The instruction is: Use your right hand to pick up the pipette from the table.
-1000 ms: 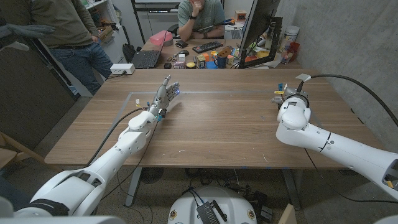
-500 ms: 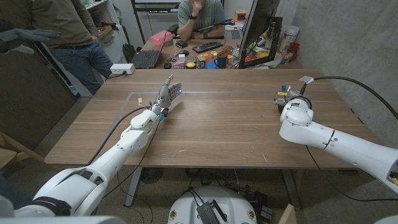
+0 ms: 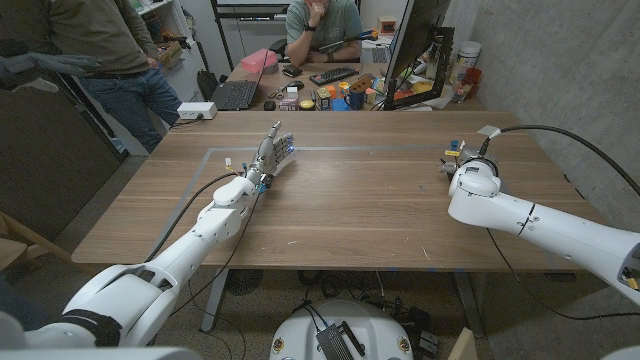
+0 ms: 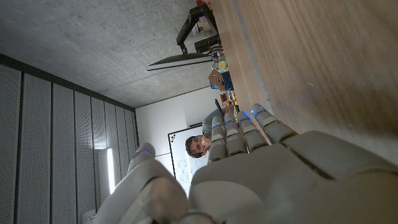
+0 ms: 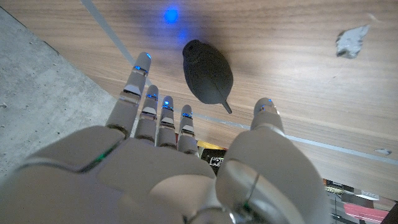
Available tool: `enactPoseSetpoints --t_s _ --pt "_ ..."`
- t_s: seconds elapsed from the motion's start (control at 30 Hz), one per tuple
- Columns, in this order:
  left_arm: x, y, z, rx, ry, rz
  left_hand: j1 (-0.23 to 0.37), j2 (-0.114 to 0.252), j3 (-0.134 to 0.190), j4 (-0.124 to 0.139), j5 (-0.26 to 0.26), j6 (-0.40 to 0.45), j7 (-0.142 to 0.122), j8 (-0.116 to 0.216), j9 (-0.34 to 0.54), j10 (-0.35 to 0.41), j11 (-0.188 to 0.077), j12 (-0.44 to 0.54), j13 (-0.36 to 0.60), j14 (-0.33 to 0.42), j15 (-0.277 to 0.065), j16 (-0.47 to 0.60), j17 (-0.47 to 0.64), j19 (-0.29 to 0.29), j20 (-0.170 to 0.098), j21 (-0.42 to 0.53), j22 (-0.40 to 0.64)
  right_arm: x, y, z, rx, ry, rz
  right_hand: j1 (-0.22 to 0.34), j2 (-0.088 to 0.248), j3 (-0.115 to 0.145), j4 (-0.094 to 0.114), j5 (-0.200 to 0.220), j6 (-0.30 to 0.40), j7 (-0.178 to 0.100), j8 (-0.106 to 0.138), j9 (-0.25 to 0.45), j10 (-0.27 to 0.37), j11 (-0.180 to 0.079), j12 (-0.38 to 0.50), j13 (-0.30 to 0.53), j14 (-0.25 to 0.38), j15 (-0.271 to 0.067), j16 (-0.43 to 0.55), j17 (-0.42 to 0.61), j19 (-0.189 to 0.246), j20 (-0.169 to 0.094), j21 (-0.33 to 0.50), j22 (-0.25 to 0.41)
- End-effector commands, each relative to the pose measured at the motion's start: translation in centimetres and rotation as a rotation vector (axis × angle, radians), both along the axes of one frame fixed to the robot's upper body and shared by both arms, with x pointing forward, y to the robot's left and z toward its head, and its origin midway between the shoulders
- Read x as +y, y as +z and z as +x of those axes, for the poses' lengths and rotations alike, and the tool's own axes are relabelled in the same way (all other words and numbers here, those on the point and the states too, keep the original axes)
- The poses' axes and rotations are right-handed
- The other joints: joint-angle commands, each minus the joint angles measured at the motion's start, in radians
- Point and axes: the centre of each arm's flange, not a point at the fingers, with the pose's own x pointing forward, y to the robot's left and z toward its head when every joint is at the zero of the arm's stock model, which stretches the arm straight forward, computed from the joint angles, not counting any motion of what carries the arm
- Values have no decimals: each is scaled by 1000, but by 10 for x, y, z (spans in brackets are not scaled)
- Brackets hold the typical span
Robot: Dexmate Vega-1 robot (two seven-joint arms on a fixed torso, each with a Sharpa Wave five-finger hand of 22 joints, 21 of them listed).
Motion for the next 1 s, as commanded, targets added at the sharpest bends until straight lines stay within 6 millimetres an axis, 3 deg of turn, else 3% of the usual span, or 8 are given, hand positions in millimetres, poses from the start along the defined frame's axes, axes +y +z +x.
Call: enactPoseSetpoints --t_s 0.03,0.4,0.53,0.6,0.67,0.8,0.9,1.0 --pt "-2 0 6 6 -6 -1 2 6 -1 0 2 9 3 2 2 3 -1 3 2 10 3 5 1 3 4 5 4 -3 -7 8 26 -6 28 3 9 1 3 6 -3 2 8 2 -7 0 1 5 0 -1 3 3 -3 -5 -3 4" --pt "-4 1 9 8 -5 4 2 7 -3 0 2 8 0 1 2 2 -1 2 2 11 4 5 2 3 6 5 4 -6 -10 14 26 2 37 8 19 6 3 11 3 -2 12 2 -2 -1 7 5 17 -7 12 4 22 -8 -1 7" --pt "-4 1 8 8 -4 4 2 7 -4 0 2 9 1 1 2 3 0 3 2 11 3 5 2 3 7 5 4 -6 -12 15 16 -3 55 39 32 20 -8 22 24 -16 21 3 16 -18 22 9 72 -11 24 4 107 -11 15 9" --pt "-4 1 8 7 -4 2 2 7 -4 0 2 9 0 1 2 4 1 3 2 11 2 5 2 3 8 5 4 -6 -11 16 14 -6 57 85 47 41 -22 29 56 -36 31 9 49 -50 48 25 150 -29 37 7 228 -17 43 7" --pt "-3 1 8 8 -2 2 2 8 -4 0 2 9 0 1 2 3 -1 3 2 11 2 5 2 3 8 5 4 -5 -10 17 10 -14 55 125 63 61 -29 34 97 -53 48 20 87 -76 76 45 222 -73 53 13 304 -79 58 6" --pt "-2 0 9 10 -1 -1 2 8 -5 0 2 8 1 1 2 4 -1 3 2 12 3 5 2 3 9 5 4 -4 -9 18 -9 -19 52 207 88 100 -40 34 162 -62 84 49 145 -77 128 92 329 -134 76 24 393 -169 73 6" --pt "-2 -1 9 11 1 -4 2 8 -5 0 2 9 1 1 2 4 0 3 2 12 3 5 2 3 9 5 4 -2 -7 19 -27 -27 44 290 113 144 -44 22 234 -70 131 88 209 -93 180 144 424 -186 110 48 459 -237 87 9" --pt "-2 -1 9 12 4 -4 2 9 -6 0 2 9 1 1 2 3 0 3 2 12 3 5 2 3 9 5 4 -1 -7 19 -55 -29 25 383 125 185 -46 -6 350 -60 209 152 310 -138 254 224 547 -270 168 87 529 -330 111 14"
